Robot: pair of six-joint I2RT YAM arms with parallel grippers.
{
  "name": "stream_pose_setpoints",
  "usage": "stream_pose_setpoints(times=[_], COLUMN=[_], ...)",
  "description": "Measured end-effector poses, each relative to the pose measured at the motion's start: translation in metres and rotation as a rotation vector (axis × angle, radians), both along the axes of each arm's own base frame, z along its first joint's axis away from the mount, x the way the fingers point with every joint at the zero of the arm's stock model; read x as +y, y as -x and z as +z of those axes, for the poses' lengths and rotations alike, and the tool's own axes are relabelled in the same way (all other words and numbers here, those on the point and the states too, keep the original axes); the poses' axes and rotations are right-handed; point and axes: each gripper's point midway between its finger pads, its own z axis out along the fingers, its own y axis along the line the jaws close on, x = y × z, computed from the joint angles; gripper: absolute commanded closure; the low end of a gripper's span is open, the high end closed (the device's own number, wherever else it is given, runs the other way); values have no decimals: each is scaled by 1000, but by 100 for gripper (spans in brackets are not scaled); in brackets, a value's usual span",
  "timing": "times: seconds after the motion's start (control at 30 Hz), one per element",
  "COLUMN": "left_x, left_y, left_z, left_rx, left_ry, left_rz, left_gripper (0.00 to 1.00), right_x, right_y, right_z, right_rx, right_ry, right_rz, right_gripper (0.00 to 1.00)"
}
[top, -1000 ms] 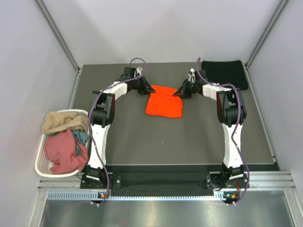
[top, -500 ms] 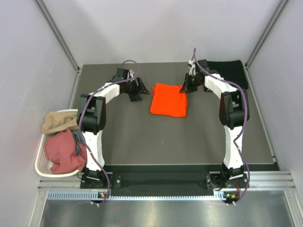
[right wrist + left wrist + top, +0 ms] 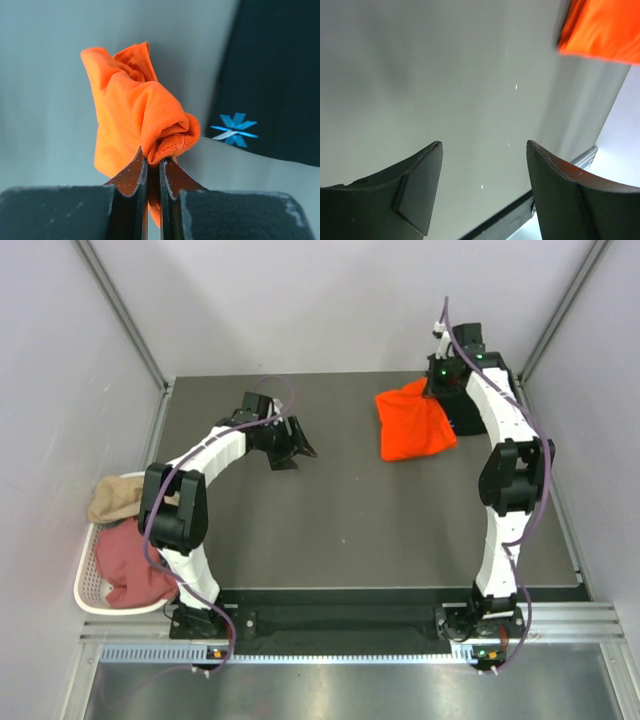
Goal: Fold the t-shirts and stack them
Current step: Neatly place the folded tshirt to the corner
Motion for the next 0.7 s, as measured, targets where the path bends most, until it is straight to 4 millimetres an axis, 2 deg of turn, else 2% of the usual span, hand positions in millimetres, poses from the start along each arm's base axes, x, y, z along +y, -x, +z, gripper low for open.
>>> stream_pose_setpoints(times=[0.27, 0.47, 0.6, 0.7], left_x=[-9, -10, -16, -20], left_y=[27, 33, 40, 44], left_z=[-9, -12, -12, -13], left_rx=[58, 80, 90, 96], left_ry=[-16, -22, -23, -25], left_rz=[-43, -51, -71, -89], left_gripper=[28, 28, 29, 29], right_x=[-58, -79, -99, -110], right_y=[-6, -19, -28, -33], right_z=[13, 50, 66, 68], right_rx=[-32, -131, -174, -186], right_ry=[138, 199, 210, 217], right_rz=[-61, -87, -122, -145], right_gripper=[100, 100, 100, 100])
